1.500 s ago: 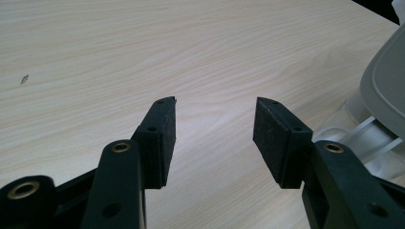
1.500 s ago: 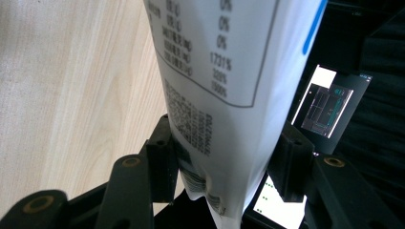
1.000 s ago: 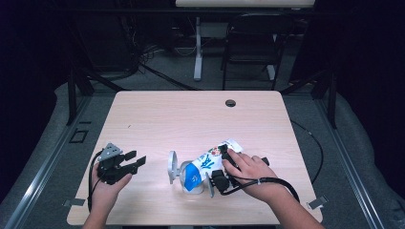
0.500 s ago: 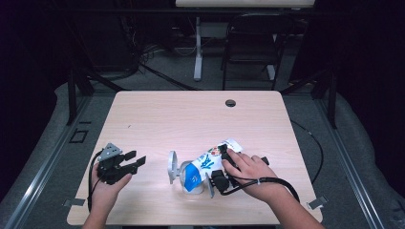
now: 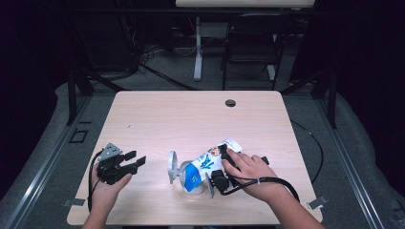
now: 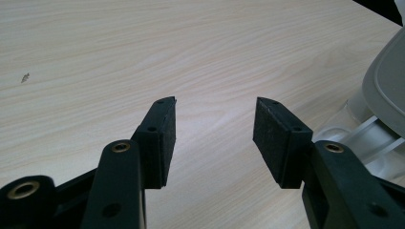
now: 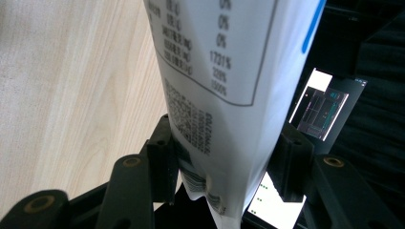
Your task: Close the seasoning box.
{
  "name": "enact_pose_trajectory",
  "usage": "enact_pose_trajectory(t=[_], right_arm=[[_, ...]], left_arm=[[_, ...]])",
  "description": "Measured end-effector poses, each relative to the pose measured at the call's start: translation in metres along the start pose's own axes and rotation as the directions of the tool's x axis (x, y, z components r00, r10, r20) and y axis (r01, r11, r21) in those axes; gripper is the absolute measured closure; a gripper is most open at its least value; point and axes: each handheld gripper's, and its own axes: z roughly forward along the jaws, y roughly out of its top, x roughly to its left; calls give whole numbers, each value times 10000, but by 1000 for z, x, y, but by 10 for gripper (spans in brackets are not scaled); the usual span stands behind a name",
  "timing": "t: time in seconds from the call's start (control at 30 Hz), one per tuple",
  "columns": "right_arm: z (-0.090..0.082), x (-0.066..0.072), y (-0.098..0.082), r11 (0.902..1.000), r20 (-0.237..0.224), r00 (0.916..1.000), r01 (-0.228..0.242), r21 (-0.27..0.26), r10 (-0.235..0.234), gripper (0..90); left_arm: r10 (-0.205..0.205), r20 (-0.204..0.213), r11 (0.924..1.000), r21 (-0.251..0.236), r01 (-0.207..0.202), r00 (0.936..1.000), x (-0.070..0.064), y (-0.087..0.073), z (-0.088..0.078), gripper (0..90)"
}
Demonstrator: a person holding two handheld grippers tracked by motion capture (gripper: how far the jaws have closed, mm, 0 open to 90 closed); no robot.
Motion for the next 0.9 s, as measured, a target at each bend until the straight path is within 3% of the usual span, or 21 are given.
enact_pose_trajectory(t=[0.9], right_arm=[[0,0,0,10000,-13,10000,54,7,-54,522]], left_arm=[[-42,-3,10000,3,42,10000,0,0,0,505]])
